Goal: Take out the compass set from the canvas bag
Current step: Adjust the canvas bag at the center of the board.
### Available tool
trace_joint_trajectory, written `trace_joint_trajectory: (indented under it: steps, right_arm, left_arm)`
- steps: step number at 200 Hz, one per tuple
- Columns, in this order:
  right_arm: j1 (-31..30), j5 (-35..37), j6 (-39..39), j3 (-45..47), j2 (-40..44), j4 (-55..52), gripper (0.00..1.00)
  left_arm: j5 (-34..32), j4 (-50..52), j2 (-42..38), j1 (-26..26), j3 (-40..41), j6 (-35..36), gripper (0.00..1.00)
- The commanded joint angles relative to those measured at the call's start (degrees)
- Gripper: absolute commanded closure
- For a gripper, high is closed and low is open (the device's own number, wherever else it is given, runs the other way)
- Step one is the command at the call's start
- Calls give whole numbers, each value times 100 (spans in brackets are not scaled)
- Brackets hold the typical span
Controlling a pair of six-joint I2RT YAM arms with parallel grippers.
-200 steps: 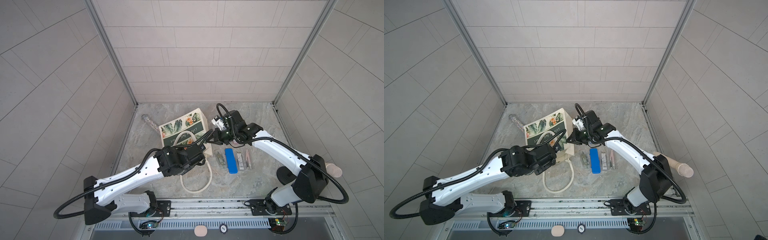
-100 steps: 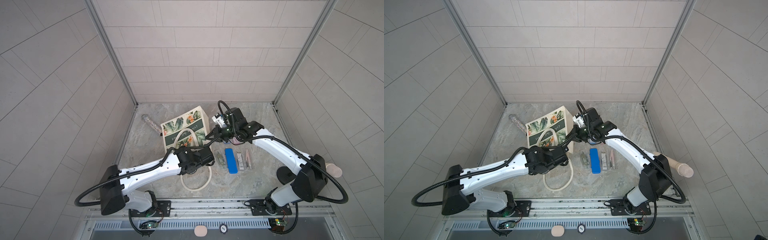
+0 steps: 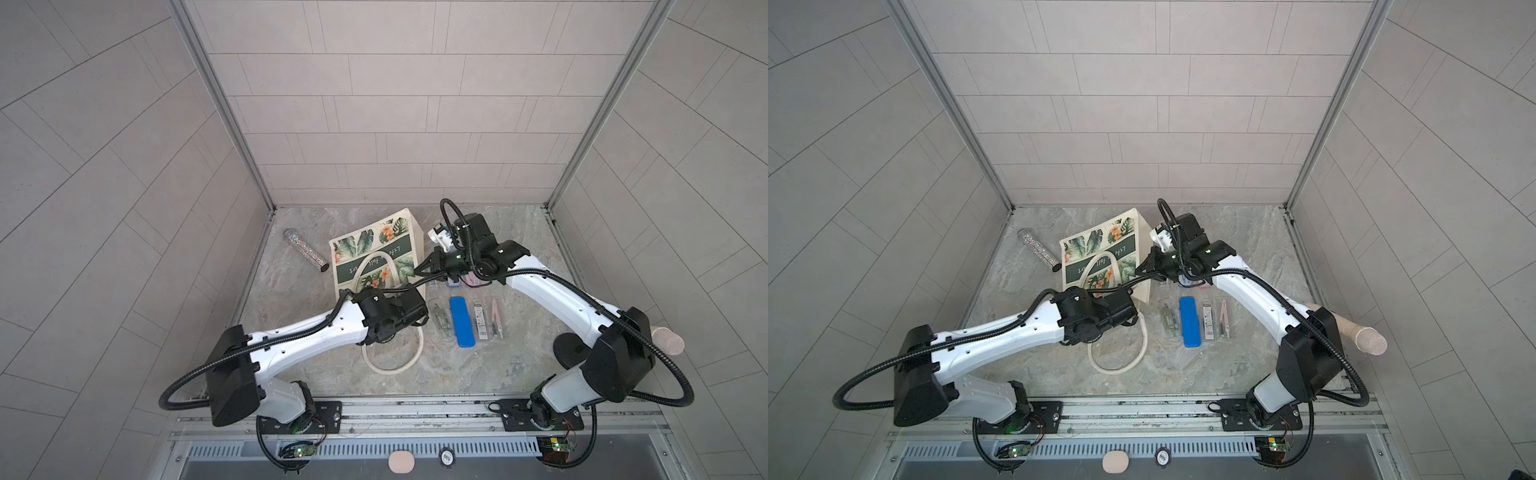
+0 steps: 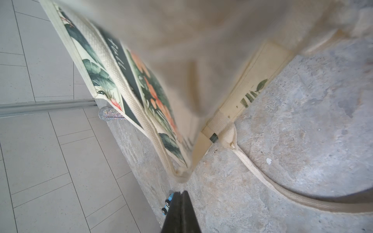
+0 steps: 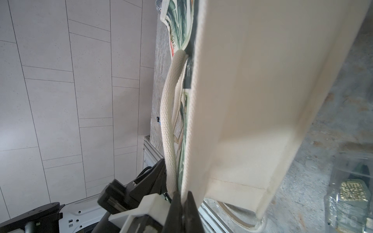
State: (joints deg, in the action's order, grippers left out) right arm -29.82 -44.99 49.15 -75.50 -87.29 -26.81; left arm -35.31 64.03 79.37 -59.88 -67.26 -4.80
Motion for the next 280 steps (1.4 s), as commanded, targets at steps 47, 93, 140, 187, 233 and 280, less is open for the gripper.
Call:
trace_joint_trajectory:
  steps: [47,93,140,187,233,280]
  right_arm:
    - [-15,-370,283,-193,0,401,100]
    - [-6,-389,57,-333,5,18,100]
    - [0,-387,107,-368,10,97,100]
    - [3,-372,135,-351,50,131,100]
    - [-2,-339,58,-336,89,58,100]
    - [1,-234,-11,-324,-19,67,100]
  left_arm:
    - [1906,-1870,-2164,54,905,1356,28]
    - [1823,-5390,-4631,375,3584,3721,3]
    - [1778,-5370,-3869,651,3662,3720,25]
    - [841,-5717,-2602,656,3460,3346,25]
    - [384,-5565,-2187,725,3434,3152,56]
    - [512,-4729,-2574,885,3030,3116,100]
